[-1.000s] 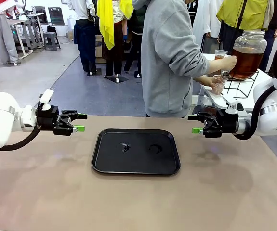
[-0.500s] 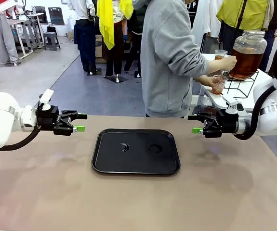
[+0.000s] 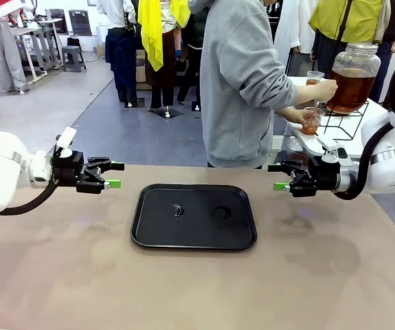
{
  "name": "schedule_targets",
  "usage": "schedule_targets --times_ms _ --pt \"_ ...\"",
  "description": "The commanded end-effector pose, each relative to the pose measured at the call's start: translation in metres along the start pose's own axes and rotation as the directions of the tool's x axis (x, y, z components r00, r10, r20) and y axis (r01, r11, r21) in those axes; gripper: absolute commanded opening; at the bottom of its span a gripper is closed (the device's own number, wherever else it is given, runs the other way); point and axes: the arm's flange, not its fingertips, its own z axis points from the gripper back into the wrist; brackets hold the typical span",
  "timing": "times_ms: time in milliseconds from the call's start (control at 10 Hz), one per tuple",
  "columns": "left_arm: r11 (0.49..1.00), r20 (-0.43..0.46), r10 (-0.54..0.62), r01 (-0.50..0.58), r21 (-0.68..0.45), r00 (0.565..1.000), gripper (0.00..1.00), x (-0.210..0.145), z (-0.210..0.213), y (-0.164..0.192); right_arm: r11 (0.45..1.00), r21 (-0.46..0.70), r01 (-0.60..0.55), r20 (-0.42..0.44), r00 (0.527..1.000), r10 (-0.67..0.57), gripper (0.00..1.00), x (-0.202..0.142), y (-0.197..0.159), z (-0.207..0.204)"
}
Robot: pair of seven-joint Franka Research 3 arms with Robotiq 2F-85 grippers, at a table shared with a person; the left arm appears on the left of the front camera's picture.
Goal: Pour the drink into the iced cup.
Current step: Open the gripper to release the iced cup you were holding.
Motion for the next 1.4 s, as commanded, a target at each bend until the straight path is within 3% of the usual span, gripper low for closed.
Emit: schedule_targets --times_ms 0,1300 --pt "1.000 0.000 0.002 -0.002 -0.001 1.000 1.00 0.0020 -0.0007 0.0002 1.000 0.001 0.006 -0.002 1.000 -0.006 1.00 0.0031 -0.0002 -0.0010" --pt "1.000 0.000 0.002 -0.002 -0.001 1.000 1.00 0.0020 -0.0007 0.0002 1.000 0.001 0.006 -0.002 1.000 -0.006 1.00 0.0031 -0.0002 -0.0010"
